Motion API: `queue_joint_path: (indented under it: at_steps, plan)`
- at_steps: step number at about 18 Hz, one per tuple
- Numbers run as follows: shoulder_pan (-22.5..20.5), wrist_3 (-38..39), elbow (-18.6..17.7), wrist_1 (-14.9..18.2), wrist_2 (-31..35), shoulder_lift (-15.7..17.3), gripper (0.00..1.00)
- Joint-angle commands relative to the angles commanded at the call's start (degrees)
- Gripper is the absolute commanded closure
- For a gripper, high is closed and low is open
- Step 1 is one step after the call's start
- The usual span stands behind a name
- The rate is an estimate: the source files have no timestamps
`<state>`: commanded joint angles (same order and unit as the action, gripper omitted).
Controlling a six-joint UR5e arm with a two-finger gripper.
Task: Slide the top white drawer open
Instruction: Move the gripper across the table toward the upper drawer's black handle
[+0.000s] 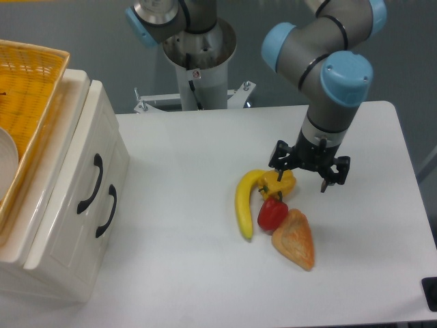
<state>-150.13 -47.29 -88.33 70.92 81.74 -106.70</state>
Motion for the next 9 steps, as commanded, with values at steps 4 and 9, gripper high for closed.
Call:
queue_joint_path:
  at_steps: [4, 9]
  plan:
    - [2.99, 2.37, 0.09, 4.21, 0.26, 0.88, 0.0]
    - [8.34, 7.55, 0.17, 7.47, 0.09, 2.2, 0.0]
